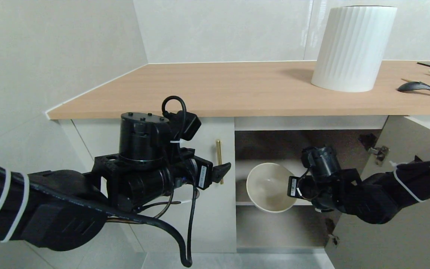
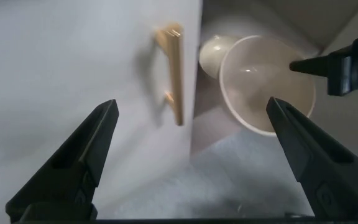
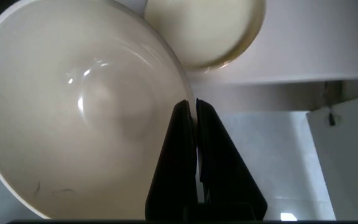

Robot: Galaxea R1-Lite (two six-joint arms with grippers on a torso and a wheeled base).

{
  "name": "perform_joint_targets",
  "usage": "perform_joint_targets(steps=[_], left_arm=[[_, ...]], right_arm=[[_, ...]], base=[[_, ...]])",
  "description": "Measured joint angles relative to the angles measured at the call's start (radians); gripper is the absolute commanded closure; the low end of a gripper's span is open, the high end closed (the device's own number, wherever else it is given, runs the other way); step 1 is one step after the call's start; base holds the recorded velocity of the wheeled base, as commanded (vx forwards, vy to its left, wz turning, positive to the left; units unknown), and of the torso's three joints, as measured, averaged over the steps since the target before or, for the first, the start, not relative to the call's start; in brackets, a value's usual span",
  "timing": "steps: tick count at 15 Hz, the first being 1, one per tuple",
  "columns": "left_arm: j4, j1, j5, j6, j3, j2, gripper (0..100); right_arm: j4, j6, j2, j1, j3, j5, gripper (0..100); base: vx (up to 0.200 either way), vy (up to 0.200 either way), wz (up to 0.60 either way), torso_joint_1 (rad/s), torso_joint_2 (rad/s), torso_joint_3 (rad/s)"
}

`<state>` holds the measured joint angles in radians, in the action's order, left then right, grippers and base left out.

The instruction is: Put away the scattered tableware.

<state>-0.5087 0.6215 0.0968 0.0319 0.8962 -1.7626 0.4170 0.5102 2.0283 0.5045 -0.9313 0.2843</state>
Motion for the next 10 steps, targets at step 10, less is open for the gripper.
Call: perform_joint_targets(steps=[10], left_arm=[[-0.001,-0.019,0.0,0.0,0.005,0.026,0]], right_arm=[[-0.001,0.054,0.187,-0.109,-0.207,0.096,100]], base=[[0.0,0.0,0.0,0.0,0.0,0.0]])
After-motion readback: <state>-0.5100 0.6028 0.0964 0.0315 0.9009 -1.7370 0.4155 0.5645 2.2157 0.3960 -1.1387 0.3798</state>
